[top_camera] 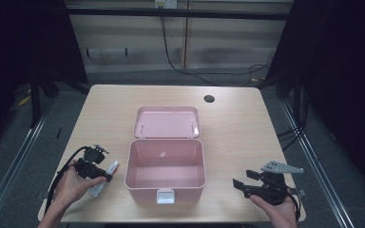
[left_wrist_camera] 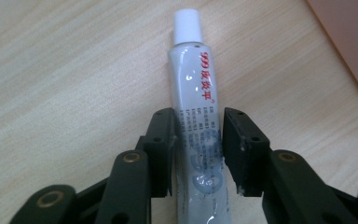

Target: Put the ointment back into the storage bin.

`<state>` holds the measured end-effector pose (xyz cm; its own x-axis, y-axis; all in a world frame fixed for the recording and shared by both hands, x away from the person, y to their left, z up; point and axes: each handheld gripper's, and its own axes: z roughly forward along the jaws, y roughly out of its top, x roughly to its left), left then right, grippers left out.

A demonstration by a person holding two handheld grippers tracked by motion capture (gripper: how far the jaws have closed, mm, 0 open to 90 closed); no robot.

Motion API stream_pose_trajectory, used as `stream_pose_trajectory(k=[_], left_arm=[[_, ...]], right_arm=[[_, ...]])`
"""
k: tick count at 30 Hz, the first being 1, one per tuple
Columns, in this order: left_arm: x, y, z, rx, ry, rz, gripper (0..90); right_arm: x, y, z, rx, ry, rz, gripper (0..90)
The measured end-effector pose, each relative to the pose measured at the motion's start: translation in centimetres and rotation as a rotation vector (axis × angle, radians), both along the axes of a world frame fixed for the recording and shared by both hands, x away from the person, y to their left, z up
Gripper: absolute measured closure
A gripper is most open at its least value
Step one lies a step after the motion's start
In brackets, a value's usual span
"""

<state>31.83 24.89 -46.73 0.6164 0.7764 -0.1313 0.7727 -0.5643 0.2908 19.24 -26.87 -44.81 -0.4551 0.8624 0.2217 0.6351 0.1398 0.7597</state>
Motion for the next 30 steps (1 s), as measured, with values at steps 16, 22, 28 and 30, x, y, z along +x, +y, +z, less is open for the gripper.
stream_pose_trajectory(k=[16, 22, 28, 30], left_arm=[[0.0, -0.9, 0.1, 0.072, -0.011, 0.001, 69.4], [0.3, -0.1, 0.3, 0.015, 0.017, -0.011, 71.3], [0.3, 0.3, 0.4, -0.026, 0.027, -0.006, 71.4], [0.3, 0.4, 0.5, -0.048, 0.034, -0.005, 71.4]], right_arm=[[0.0, 0.1, -0.1, -0.004, 0.006, 0.009, 30.6], [0.1, 0.1, -0.1, -0.004, 0.012, 0.007, 30.6], [0.1, 0.0, -0.1, -0.001, 0.013, 0.005, 30.6], [0.1, 0.0, -0.1, -0.001, 0.012, 0.005, 30.6]])
